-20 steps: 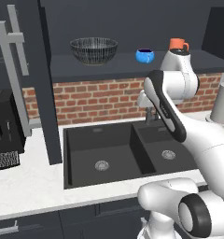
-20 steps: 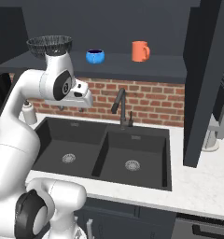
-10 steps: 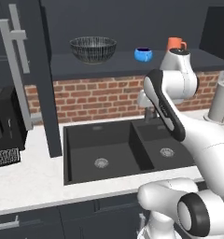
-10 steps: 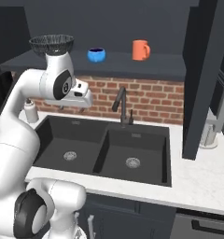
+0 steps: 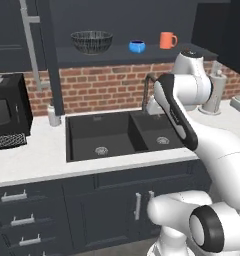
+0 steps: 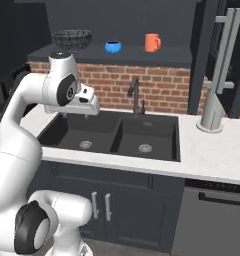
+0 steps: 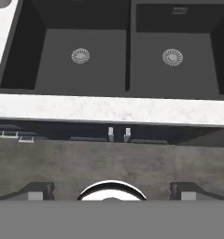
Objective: Gather all objects into one cabinet and sort the glasses and bowls to opposite sides.
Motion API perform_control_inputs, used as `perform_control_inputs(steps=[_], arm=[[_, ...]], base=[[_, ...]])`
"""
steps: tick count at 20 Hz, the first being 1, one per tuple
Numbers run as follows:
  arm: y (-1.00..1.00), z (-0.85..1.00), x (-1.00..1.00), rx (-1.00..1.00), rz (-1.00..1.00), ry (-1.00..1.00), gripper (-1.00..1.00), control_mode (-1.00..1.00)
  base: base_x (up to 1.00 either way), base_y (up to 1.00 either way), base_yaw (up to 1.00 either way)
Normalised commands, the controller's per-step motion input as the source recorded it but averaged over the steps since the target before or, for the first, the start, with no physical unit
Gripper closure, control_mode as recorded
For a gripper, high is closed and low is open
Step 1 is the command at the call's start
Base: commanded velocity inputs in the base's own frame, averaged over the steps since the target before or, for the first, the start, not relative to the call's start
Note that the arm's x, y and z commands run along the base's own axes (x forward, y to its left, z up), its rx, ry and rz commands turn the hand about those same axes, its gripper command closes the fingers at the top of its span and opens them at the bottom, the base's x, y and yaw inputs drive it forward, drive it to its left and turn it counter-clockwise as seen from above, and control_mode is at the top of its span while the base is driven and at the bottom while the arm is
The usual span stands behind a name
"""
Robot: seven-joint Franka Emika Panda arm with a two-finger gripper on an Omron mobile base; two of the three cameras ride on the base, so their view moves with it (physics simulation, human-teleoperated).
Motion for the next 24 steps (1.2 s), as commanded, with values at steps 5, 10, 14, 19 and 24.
perform_control_inputs(steps=[5, 10, 14, 19, 24], arm=[[0.00, 0.00, 0.00, 0.00, 0.00, 0.00, -1.00, 1.00], [0.00, 0.00, 0.00, 0.00, 0.00, 0.00, -1.00, 1.00], [0.00, 0.00, 0.00, 0.00, 0.00, 0.00, -1.00, 1.00], [0.00, 0.00, 0.00, 0.00, 0.00, 0.00, -1.00, 1.00], [0.00, 0.00, 0.00, 0.00, 0.00, 0.00, -1.00, 1.00]], base=[[-0.71, -0.17, -0.01], [-0.56, -0.39, 0.00], [-0.34, -0.91, 0.00], [-0.03, -1.00, 0.00], [0.00, -1.00, 0.00]])
